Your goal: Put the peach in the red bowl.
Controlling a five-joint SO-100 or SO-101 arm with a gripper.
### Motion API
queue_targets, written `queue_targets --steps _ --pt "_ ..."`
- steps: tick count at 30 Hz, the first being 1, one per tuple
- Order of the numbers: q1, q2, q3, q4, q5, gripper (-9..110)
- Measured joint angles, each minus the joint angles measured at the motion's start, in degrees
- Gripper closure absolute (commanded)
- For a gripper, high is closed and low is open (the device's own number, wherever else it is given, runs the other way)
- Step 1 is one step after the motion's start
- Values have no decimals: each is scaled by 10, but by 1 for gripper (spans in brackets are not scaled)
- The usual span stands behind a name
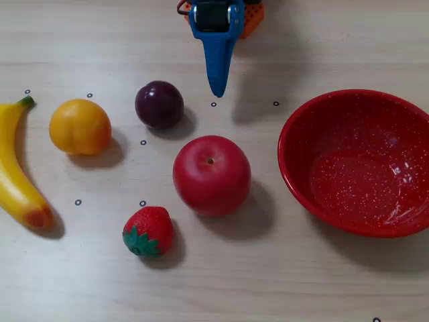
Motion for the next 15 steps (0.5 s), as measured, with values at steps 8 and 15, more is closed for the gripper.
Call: queue_targets --steps 8,15 --pt "0 0 0 0 10 101" --pt "-24 -237 -178 25 36 101"
